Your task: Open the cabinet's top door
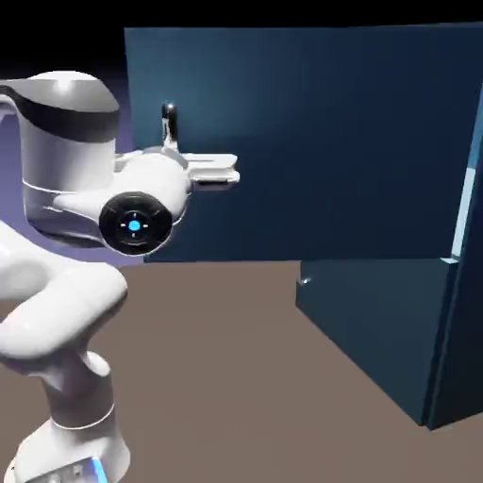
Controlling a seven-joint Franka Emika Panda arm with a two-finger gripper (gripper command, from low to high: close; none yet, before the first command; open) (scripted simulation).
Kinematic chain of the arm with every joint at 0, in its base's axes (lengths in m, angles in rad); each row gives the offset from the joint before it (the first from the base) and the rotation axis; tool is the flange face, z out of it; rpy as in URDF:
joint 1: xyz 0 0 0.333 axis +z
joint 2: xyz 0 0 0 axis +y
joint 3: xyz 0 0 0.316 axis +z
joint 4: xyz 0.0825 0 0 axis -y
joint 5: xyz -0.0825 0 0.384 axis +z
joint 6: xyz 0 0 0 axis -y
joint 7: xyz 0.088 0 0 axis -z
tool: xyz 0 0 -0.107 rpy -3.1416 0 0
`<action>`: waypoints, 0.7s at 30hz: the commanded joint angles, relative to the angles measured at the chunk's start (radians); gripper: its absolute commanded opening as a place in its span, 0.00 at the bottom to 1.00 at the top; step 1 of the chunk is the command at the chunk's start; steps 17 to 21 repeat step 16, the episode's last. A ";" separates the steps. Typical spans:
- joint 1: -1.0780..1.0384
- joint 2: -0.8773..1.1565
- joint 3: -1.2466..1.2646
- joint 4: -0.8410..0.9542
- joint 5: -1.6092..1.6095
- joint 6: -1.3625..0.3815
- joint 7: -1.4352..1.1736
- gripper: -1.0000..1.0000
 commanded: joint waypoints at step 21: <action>0.395 0.576 -0.441 0.545 -0.240 -0.424 -0.320 0.00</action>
